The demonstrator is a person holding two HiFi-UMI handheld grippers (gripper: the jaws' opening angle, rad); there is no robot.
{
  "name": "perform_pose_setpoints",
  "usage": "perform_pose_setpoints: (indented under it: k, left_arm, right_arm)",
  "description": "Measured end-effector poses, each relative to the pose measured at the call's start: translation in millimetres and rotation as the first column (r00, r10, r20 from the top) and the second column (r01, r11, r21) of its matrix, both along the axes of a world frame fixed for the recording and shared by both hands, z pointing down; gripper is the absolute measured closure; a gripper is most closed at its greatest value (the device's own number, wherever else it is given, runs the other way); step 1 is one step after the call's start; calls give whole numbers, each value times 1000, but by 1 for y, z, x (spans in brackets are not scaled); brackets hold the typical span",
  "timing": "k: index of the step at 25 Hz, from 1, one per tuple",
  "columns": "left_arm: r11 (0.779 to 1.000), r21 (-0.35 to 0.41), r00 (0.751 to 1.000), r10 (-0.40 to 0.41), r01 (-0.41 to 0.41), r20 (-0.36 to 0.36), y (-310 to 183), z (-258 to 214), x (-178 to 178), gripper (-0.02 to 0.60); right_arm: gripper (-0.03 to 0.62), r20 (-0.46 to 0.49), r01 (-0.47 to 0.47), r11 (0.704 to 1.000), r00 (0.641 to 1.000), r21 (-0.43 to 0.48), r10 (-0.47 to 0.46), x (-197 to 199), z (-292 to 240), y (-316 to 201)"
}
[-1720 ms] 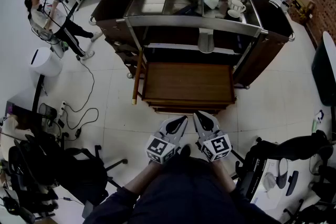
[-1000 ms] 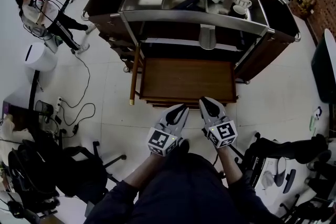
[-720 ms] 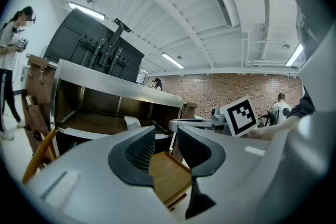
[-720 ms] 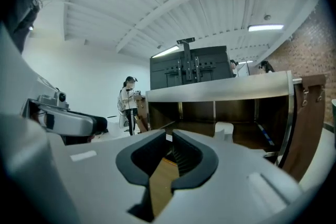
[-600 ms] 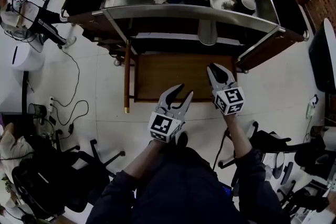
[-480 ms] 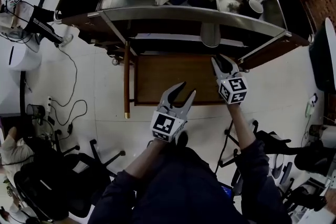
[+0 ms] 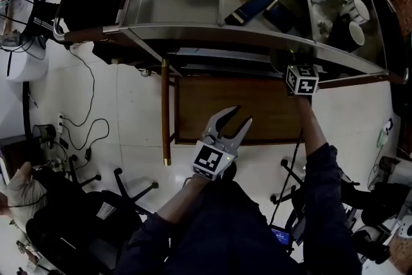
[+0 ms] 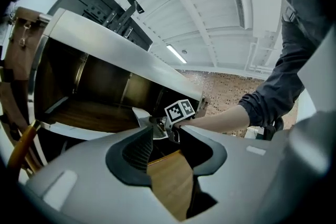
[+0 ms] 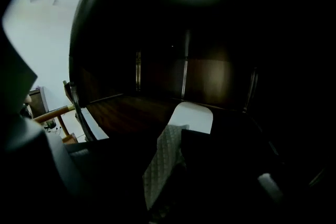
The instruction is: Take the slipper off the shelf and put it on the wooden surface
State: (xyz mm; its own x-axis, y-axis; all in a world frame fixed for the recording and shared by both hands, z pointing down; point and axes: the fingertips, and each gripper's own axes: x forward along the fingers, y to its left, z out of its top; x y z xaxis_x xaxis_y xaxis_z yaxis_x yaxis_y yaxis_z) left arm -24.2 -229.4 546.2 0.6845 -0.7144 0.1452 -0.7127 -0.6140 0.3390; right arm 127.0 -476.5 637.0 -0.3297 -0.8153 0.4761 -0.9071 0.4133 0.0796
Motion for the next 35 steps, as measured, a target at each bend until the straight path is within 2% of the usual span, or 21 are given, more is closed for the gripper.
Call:
perform_pose_setpoints:
  k: [5, 8, 9, 11, 13, 18, 21, 24, 27, 30, 35]
  left_arm:
    - [1000, 11, 1000, 0, 0, -8, -20, -1, -11, 420]
    - [1000, 25, 1000, 8, -8, -8, -25, -4, -13, 420]
    - [999, 33, 1000, 11, -11, -7, -26, -7, -13, 420]
    - [999, 39, 1000, 18, -18, -3, -24, -8, -12, 420]
    - [999, 46, 1000, 24, -24, -1, -18, -12, -11, 420]
    - [998, 49, 1000, 31, -31, -2, 3, -16, -2, 421]
    - [999, 45, 1000, 30, -30, 6, 20, -15, 8, 421]
    - [999, 32, 999, 30, -31, 17, 42, -9, 17, 421]
    - [999, 19, 999, 38, -38, 31, 66, -7, 28, 422]
    - [999, 8, 998, 51, -52, 42, 87, -7, 39, 421]
    - [998, -18, 997, 64, -63, 43, 102, -7, 55, 422]
  right_arm:
    - [459, -32, -88, 996, 996, -25, 87, 11, 20, -17]
    - [454, -29, -107, 994, 994, -37, 106, 16, 27, -19]
    - [467, -33, -100, 994, 995, -45, 99, 16, 29, -18]
    - [551, -63, -85, 995, 995, -45, 82, 15, 28, -12]
    - [576, -78, -78, 997, 994, -28, 76, 15, 20, -1]
    - [587, -12, -42, 999, 999, 18, 42, 14, -6, 60]
    - [588, -34, -19, 999, 999, 46, 21, 20, -11, 118]
    - [588, -49, -39, 998, 998, 45, 41, 32, -3, 178]
    - [588, -53, -66, 998, 996, -4, 66, 49, 20, 234]
    - [588, -85, -60, 995, 995, -83, 52, 64, 58, 279]
    - [583, -134, -75, 970, 990, -229, 45, 88, 116, 290]
